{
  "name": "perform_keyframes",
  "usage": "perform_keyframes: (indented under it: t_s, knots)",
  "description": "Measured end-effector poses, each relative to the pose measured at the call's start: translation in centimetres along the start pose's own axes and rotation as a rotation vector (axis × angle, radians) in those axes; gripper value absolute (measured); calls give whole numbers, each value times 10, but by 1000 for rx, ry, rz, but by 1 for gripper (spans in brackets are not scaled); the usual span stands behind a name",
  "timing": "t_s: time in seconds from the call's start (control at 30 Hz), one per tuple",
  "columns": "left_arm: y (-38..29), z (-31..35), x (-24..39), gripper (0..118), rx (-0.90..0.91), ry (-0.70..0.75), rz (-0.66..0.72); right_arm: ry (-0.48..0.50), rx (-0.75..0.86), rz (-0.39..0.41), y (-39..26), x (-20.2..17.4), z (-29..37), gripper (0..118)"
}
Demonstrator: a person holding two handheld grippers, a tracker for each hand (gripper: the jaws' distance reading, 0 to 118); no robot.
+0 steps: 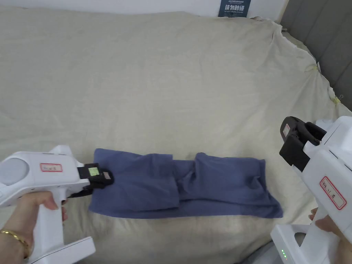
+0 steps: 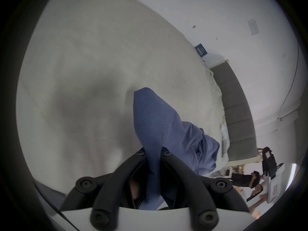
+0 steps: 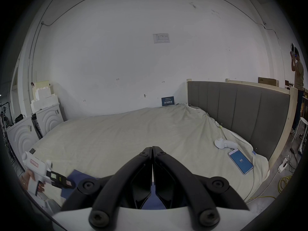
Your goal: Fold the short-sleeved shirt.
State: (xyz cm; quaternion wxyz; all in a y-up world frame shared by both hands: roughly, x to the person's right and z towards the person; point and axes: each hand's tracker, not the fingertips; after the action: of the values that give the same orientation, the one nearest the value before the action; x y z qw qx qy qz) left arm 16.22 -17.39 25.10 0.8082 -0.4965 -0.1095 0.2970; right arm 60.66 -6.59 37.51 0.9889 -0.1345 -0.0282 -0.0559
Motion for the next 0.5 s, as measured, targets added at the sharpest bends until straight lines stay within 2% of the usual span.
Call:
perform_keyframes:
  t_s: [0.1, 0.27, 0.33, 0.5]
  knots:
    - [11, 34, -13, 8, 89, 99, 32, 7, 4, 6, 0, -3, -2, 0]
    - [11, 71, 6, 8, 189, 295, -125, 10, 21, 8, 1, -7, -5, 0]
    - [4, 75, 25, 8, 200, 280, -173, 14, 22, -4, 2, -7, -6, 0]
    - [-18, 70, 89, 8, 161, 131, -306, 12, 26, -12, 3, -8, -5, 0]
